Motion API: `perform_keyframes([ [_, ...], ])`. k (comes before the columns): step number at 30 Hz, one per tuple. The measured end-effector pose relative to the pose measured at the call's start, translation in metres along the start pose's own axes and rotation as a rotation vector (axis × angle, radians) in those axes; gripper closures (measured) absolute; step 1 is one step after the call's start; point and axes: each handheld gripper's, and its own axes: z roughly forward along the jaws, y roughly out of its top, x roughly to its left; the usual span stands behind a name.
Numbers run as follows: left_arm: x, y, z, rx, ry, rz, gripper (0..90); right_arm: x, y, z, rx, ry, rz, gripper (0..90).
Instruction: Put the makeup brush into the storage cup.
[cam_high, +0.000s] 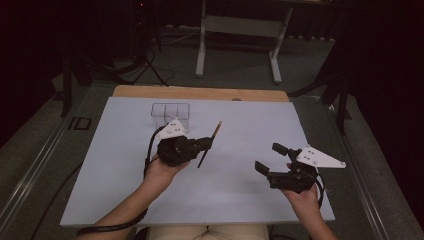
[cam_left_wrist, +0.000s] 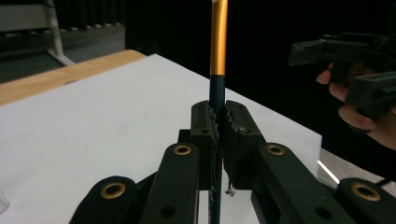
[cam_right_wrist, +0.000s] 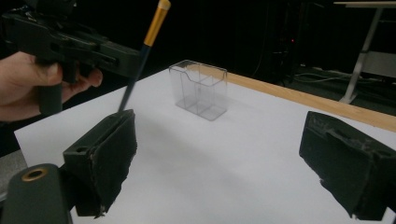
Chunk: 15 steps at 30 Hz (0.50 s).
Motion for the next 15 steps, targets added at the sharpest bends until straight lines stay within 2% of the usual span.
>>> perform_keyframes([
  [2, 0.000, 0.001, 0.002, -0.022, 0.001, -0.008, 84.4, 0.006, 0.006, 0.007, 0.005, 0.033, 0.002, 11.1],
  [5, 0.000, 0.001, 0.003, -0.036, 0.003, -0.011, 84.4, 0.008, 0.007, 0.010, 0.012, 0.037, 0.000, 11.1],
  [6, 0.000, 0.003, 0.005, -0.051, -0.002, -0.025, 84.4, 0.010, 0.008, 0.013, 0.024, 0.046, 0.003, 11.2],
  [7, -0.001, 0.003, 0.006, -0.061, 0.005, -0.028, 84.4, 0.015, 0.007, 0.022, 0.059, 0.056, 0.030, 13.4],
  [9, -0.002, 0.004, 0.008, -0.072, -0.004, -0.031, 84.4, 0.020, 0.005, 0.033, 0.077, 0.085, 0.053, 14.3],
  [13, -0.005, 0.005, 0.010, -0.126, -0.010, -0.038, 84.4, 0.027, 0.003, 0.043, 0.086, 0.116, 0.072, 16.6],
  [15, -0.006, 0.005, 0.012, -0.145, -0.032, -0.052, 84.4, 0.031, 0.003, 0.049, 0.097, 0.133, 0.079, 19.6],
])
